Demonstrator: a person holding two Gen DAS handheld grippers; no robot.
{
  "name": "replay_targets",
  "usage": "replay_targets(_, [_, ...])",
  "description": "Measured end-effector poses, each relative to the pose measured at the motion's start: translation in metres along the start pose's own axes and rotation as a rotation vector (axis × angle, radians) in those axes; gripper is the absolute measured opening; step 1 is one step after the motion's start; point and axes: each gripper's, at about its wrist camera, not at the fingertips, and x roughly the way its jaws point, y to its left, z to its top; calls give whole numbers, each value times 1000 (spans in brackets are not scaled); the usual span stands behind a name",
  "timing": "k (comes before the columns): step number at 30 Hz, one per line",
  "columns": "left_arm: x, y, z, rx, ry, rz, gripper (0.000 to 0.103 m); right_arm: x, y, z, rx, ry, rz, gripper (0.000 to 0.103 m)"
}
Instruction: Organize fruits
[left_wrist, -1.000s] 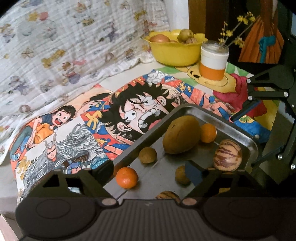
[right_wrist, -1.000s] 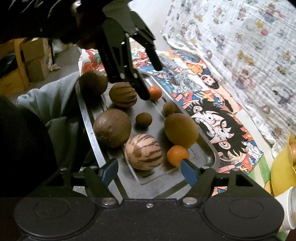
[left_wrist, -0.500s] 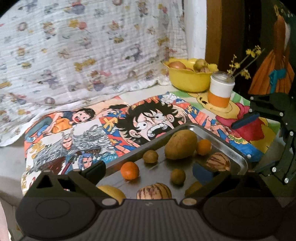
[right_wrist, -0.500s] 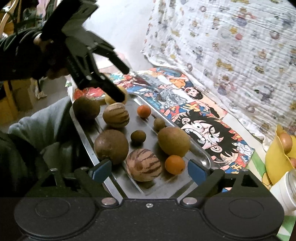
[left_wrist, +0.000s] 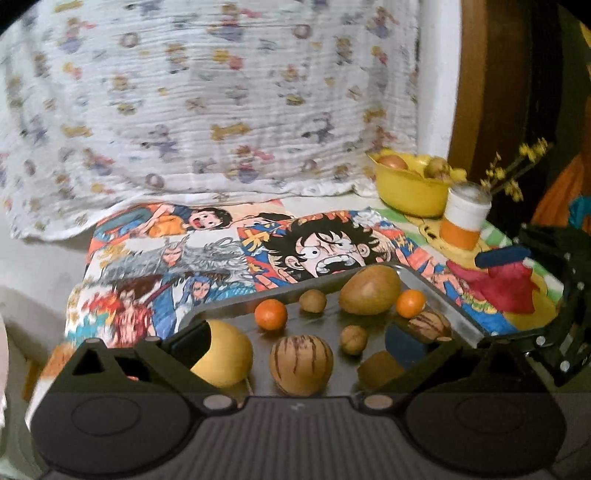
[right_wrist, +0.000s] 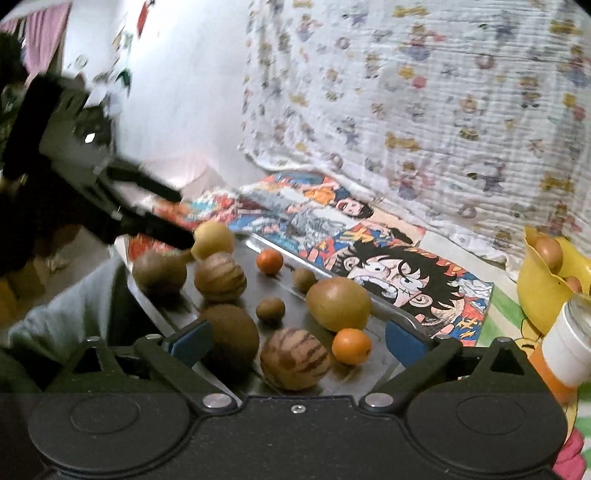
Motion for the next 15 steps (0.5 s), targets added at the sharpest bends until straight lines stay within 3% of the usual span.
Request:
replay_targets(4, [-11,2,-14,-72,-17,15,102,-5,7,-2,96,-34,-16,102])
replay_targets(15, [-39,0,-50,-179,-59,155,103,-16,31,-18,230,-88,-138,102])
